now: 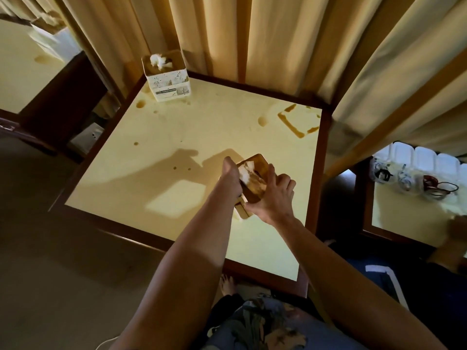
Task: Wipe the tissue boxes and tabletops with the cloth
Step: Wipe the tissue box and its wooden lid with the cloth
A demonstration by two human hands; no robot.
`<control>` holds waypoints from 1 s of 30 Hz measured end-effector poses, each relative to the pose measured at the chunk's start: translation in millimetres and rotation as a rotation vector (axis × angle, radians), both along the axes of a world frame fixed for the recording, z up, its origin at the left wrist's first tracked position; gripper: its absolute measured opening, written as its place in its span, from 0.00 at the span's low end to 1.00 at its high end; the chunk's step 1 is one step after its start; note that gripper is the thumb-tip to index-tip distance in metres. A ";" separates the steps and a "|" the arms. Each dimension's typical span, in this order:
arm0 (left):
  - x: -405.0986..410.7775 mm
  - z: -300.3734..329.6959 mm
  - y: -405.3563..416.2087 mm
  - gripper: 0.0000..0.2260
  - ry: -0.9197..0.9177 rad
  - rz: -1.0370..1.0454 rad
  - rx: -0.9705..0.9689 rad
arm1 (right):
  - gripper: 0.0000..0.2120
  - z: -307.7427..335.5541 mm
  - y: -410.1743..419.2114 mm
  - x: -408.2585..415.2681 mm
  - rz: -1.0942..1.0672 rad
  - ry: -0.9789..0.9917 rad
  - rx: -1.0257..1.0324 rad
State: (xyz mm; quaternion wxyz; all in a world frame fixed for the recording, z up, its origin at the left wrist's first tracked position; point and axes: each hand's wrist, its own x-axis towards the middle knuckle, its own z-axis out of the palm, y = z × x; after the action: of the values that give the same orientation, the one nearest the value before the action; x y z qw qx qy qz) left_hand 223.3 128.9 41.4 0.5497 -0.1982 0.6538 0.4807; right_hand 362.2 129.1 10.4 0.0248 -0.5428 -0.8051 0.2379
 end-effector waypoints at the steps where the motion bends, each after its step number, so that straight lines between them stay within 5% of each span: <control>1: 0.6 -0.4 1.3 0.21 0.020 -0.036 -0.015 | 0.65 -0.2 0.4 0.4 -0.002 0.002 0.004; 10: -14.3 -3.8 4.6 0.37 -0.012 -0.064 0.010 | 0.64 -2.9 1.5 4.9 0.016 0.015 0.037; 15: -3.5 8.3 2.9 0.23 0.063 -0.098 -0.020 | 0.64 -2.0 1.8 5.6 0.029 0.002 0.029; 22: -5.3 -8.9 5.2 0.28 0.061 -0.187 0.013 | 0.65 -0.7 2.1 5.4 0.034 -0.002 0.028; 25: -28.6 -128.8 33.6 0.31 0.174 -0.218 0.002 | 0.65 -0.4 1.6 5.4 0.033 0.004 0.011; 30: 6.7 -26.4 -9.6 0.15 0.233 -0.201 0.090 | 0.66 -0.4 2.9 6.6 0.032 0.004 -0.012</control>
State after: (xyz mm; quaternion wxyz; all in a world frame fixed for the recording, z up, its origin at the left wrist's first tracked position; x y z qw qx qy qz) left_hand 230.0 119.3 15.0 0.5240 -0.0499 0.7074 0.4717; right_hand 368.8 131.9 10.0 0.0195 -0.5296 -0.8121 0.2442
